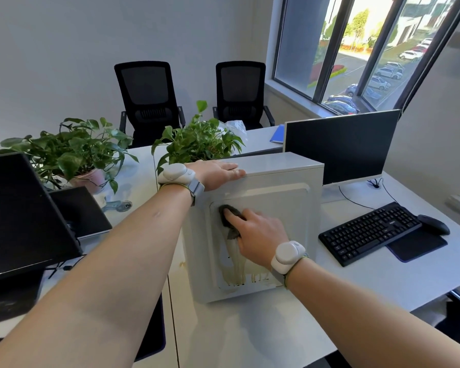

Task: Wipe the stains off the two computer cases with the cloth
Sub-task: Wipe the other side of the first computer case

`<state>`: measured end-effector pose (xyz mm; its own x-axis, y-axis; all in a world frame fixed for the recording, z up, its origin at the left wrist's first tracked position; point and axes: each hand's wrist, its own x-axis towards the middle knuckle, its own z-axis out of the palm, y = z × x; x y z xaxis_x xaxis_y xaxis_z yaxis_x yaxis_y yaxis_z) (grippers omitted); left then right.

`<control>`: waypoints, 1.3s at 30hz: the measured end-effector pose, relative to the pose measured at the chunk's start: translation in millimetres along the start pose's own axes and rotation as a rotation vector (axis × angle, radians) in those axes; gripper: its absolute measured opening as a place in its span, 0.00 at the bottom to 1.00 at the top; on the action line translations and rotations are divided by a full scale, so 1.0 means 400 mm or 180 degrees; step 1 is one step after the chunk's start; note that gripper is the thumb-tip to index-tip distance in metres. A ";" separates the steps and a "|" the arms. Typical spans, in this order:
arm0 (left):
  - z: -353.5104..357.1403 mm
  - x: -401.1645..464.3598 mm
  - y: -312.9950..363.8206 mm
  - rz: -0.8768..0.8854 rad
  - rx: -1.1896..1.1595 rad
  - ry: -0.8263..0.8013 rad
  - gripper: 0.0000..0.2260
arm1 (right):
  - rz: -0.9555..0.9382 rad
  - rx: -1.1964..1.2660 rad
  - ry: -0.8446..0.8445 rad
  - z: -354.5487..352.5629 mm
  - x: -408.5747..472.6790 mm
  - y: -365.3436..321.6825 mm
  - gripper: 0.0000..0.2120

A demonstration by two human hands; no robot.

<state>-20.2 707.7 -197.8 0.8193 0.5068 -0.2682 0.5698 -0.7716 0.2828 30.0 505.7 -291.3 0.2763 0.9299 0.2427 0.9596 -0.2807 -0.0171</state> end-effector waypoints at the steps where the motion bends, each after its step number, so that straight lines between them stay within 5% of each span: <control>1: -0.001 -0.001 0.001 -0.0001 0.0004 -0.0002 0.36 | 0.0189 -0.0010 0.0080 0.001 -0.008 0.003 0.29; 6: 0.001 -0.002 0.001 -0.0040 -0.0051 0.0004 0.37 | 0.1352 0.0513 0.0378 0.023 -0.036 -0.021 0.30; 10: 0.004 -0.011 0.006 -0.0079 0.0016 0.0016 0.37 | 0.0594 0.0605 0.0834 0.025 -0.027 -0.070 0.32; 14: 0.001 -0.024 0.019 -0.0049 0.0062 0.0031 0.33 | 0.0190 0.0173 0.0588 0.041 -0.006 -0.059 0.32; 18: 0.002 -0.016 0.011 -0.0053 0.0020 0.0017 0.34 | 0.1011 0.0389 0.0601 0.053 -0.041 0.018 0.31; 24: 0.005 -0.019 0.013 -0.0042 0.0026 0.0057 0.35 | 0.2271 0.2037 0.1177 0.056 -0.066 0.041 0.28; 26: 0.004 -0.024 0.017 -0.0070 0.0034 0.0061 0.35 | 0.2268 0.2233 0.0861 0.069 -0.058 0.001 0.28; 31: 0.000 -0.029 0.022 -0.0125 0.0008 0.0050 0.34 | 0.1096 0.2254 0.0077 0.076 -0.040 -0.101 0.30; 35: 0.000 -0.036 0.028 -0.0117 0.0019 0.0045 0.32 | 0.2065 0.2568 0.1145 0.075 -0.044 -0.063 0.28; 37: -0.003 -0.044 0.039 -0.0067 0.0026 0.0052 0.30 | 0.2514 0.2615 0.1072 0.084 -0.042 -0.051 0.26; 39: -0.004 -0.043 0.043 -0.0026 0.0020 0.0055 0.30 | 0.2205 0.2467 0.0622 0.087 -0.045 -0.069 0.27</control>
<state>-24.6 686.4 -186.8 0.8155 0.5196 -0.2547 0.5762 -0.7696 0.2749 0.3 505.0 -328.8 0.8293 0.5509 0.0935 0.3855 -0.4429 -0.8094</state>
